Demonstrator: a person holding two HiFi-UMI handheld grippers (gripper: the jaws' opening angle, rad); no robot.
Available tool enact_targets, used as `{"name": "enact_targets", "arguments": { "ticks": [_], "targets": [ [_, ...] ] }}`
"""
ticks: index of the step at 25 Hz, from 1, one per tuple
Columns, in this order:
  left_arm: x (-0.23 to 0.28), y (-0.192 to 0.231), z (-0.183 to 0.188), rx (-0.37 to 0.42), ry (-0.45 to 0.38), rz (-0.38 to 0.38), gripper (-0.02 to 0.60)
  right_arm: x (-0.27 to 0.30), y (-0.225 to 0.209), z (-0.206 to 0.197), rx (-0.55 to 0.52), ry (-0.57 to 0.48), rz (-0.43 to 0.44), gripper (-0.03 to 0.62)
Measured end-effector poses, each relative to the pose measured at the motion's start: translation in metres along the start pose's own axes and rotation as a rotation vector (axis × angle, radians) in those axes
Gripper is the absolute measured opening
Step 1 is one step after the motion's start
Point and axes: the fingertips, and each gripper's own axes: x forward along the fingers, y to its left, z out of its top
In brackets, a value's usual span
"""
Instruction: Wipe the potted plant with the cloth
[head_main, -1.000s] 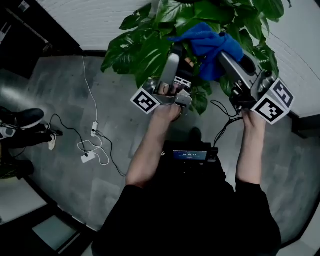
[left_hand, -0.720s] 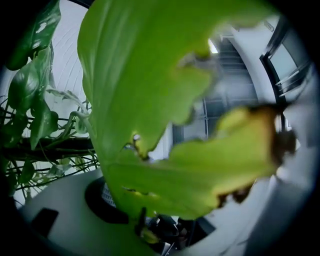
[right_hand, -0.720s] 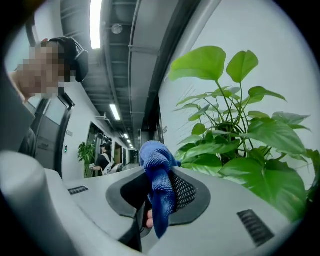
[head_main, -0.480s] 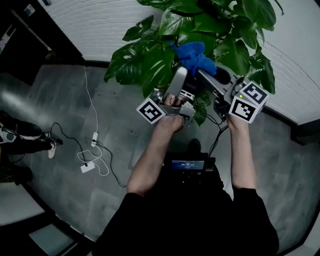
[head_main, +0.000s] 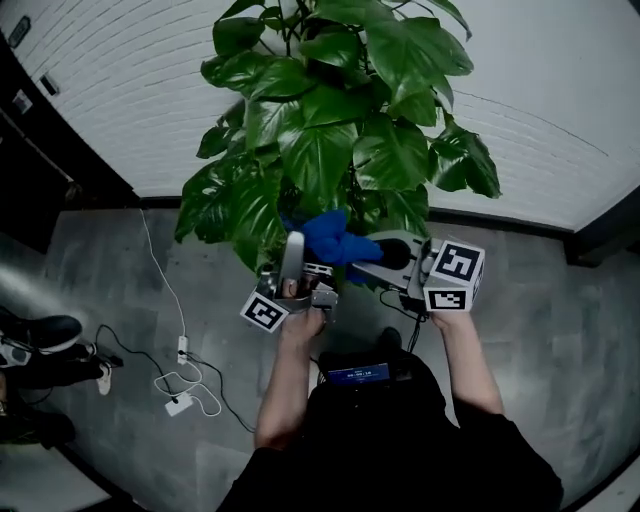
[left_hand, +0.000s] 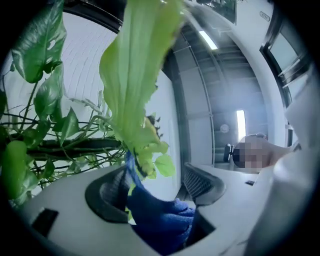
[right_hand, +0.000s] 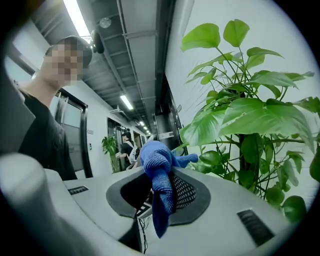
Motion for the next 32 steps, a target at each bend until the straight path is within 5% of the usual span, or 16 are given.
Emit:
{"name": "enact_targets", "arguments": {
  "ticks": [8,16,20,26,32],
  "targets": [
    [0.017,-0.048,-0.103,0.061,0.076,0.003,0.334,-0.148,0.024,0.014,0.052,-0.205,0.06,0.093],
    [0.056,0.003,-0.286,0.006,0.059,0.108,0.334,-0.428,-0.062,-0.016,0.163,-0.373,-0.181,0.092],
    [0.048,0.033,-0.338,-0.042,-0.015,0.208,0.334,-0.524,-0.1,-0.031,0.242,-0.446,-0.27,0.092],
    [0.044,0.076,-0.357,-0.073,-0.066,0.304,0.338,-0.538,-0.125,-0.015,0.251,-0.474,-0.199,0.093],
    [0.055,0.155,-0.342,-0.178,-0.165,0.328,0.399,-0.504,-0.132,0.0,0.186,-0.375,-0.154,0.093]
  ]
}}
